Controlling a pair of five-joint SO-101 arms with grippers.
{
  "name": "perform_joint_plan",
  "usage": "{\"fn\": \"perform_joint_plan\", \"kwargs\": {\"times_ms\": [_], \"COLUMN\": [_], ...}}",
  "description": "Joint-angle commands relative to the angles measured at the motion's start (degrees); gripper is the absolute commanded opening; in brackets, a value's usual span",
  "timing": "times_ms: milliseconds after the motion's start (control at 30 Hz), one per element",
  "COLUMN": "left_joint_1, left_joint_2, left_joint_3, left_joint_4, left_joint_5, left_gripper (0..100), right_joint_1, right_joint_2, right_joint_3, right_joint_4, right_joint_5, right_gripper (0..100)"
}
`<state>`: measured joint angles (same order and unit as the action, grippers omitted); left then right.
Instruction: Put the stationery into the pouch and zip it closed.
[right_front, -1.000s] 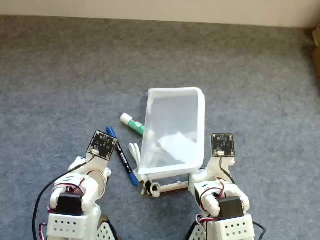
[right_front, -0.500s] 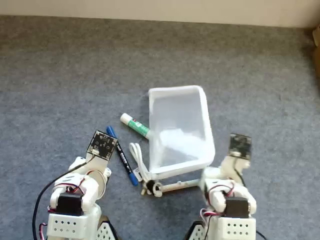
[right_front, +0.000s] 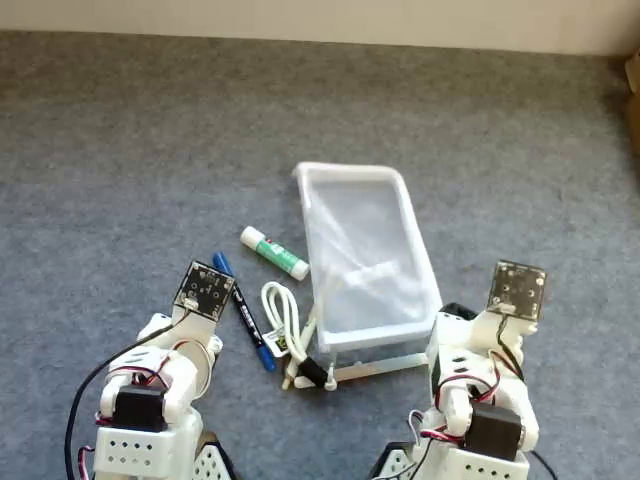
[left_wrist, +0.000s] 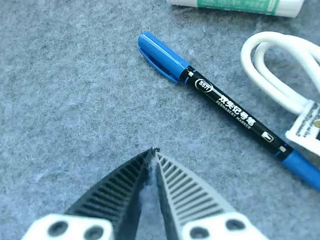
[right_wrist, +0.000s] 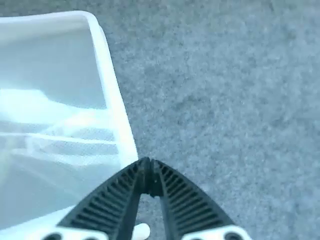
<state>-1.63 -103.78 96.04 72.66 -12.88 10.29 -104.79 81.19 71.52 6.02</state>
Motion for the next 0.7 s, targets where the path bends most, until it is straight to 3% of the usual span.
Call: {"fn": "perform_joint_plan", "kwargs": {"times_ms": [0,300,667], "left_joint_1": [-0.31,-0.31,-0.31], "left_joint_2": [-0.84,-0.84,-0.84], "left_joint_3": [1.1,1.1,1.1], "left_joint_4": [0.18,0.18,0.18], "left_joint_5": [-0.26,-0.26,-0.26], "left_gripper": [1,1,1], "right_joint_1": [-0.13,-15.34,-28.79], "right_joint_2": [0.04,2.68,34.42], "right_joint_3": [-5.32,-9.1,-29.93], "right_joint_4": [-1.27,-1.45,9.45], "right_joint_5": [7.21,7.74,7.38], "right_gripper": [0.5,0.5,0.6]}}
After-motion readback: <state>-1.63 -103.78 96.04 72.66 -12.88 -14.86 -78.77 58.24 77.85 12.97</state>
